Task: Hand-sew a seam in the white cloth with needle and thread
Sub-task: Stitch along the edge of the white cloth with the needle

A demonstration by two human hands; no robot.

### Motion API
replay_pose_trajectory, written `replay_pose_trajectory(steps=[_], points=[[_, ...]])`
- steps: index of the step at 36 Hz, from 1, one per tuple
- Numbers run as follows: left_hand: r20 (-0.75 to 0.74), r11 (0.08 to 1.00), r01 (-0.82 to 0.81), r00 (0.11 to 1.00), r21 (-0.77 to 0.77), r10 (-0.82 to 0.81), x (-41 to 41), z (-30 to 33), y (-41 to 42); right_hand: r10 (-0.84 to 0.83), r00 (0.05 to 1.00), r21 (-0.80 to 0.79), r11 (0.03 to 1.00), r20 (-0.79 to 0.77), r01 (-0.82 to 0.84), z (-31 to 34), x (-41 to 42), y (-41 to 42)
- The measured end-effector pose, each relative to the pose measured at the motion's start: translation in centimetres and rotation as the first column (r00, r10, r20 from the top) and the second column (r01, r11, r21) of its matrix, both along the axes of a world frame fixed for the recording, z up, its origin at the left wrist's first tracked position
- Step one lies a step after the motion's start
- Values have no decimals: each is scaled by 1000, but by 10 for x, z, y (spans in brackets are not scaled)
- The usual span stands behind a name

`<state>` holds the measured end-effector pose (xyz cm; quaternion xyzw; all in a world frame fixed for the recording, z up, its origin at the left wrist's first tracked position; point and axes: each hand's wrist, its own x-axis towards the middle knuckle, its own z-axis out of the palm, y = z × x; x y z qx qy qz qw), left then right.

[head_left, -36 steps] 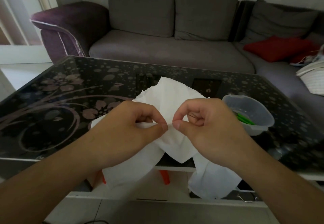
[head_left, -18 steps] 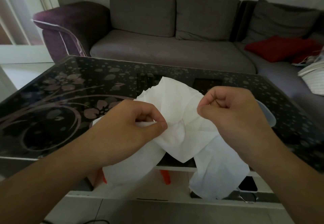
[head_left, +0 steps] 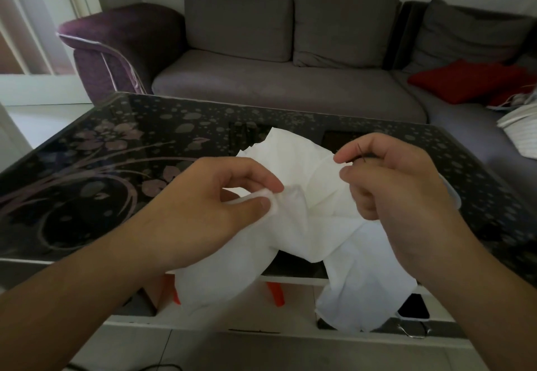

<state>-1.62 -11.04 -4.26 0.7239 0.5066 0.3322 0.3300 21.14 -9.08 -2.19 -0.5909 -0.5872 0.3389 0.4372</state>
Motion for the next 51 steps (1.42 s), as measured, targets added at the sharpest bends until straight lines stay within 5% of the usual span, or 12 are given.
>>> replay_pose_trajectory(steps=[13, 21, 32, 38, 51], points=[[-5, 994, 113, 994, 4, -113, 2, 7, -6, 373, 921, -85, 927, 115, -365, -9, -26, -12], [-52, 1000, -25, 998, -6, 25, 3, 2, -3, 335, 931, -61, 942, 146, -330, -12, -15, -6], [13, 999, 18, 1000, -33, -18, -3, -2, -1, 229, 933, -51, 973, 276, -224, -8, -19, -6], [68, 999, 22, 998, -38, -19, -3, -2, -2, 144, 990, -306, 942, 10, -134, 1, -17, 6], [103, 998, 18, 995, -57, -12, -1, -2, -3, 388, 918, 1, 921, 87, -389, 2, -16, -19]])
